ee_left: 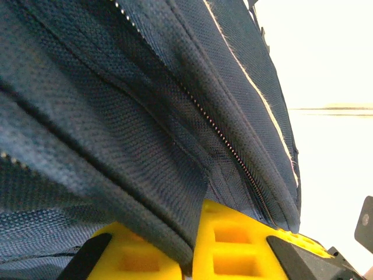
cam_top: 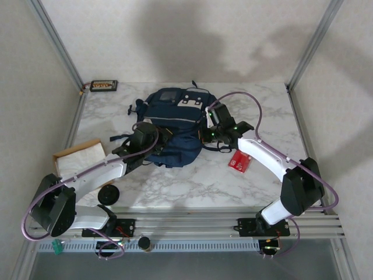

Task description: Pack the student bag

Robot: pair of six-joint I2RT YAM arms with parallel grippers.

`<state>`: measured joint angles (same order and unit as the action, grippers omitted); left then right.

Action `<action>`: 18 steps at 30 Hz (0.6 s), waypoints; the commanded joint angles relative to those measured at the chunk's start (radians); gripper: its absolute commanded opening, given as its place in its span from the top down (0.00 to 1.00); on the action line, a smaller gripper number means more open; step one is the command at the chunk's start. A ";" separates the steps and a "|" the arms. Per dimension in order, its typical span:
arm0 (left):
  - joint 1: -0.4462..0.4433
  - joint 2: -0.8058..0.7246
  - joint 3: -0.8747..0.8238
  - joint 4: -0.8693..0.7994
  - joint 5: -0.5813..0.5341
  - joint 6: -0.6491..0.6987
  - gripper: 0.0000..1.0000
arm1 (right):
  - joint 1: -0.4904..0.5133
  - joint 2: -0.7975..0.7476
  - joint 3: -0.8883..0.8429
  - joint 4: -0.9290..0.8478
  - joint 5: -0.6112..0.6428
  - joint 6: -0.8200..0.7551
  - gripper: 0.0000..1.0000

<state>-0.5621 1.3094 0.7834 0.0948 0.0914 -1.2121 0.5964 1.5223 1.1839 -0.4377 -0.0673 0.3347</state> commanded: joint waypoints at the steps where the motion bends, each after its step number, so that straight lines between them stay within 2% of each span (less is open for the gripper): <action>1: 0.123 -0.052 -0.002 -0.198 -0.228 0.113 1.00 | -0.151 -0.026 -0.004 -0.064 0.190 -0.014 1.00; 3: 0.150 -0.049 0.002 -0.191 -0.198 0.145 1.00 | -0.151 -0.035 -0.007 -0.050 0.116 -0.039 1.00; 5: 0.162 -0.046 0.019 -0.204 -0.205 0.169 1.00 | -0.151 -0.032 -0.007 -0.049 0.105 -0.054 1.00; 8: 0.200 -0.041 0.040 -0.215 -0.187 0.203 1.00 | -0.151 -0.019 -0.010 -0.037 0.152 -0.088 1.00; 18: 0.238 -0.027 0.079 -0.229 -0.158 0.268 1.00 | -0.153 0.016 -0.102 0.155 0.123 -0.121 1.00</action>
<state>-0.4122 1.2968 0.8322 -0.0723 0.1661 -0.9924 0.5220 1.5261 1.1198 -0.2512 -0.1543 0.2333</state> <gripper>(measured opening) 0.069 0.060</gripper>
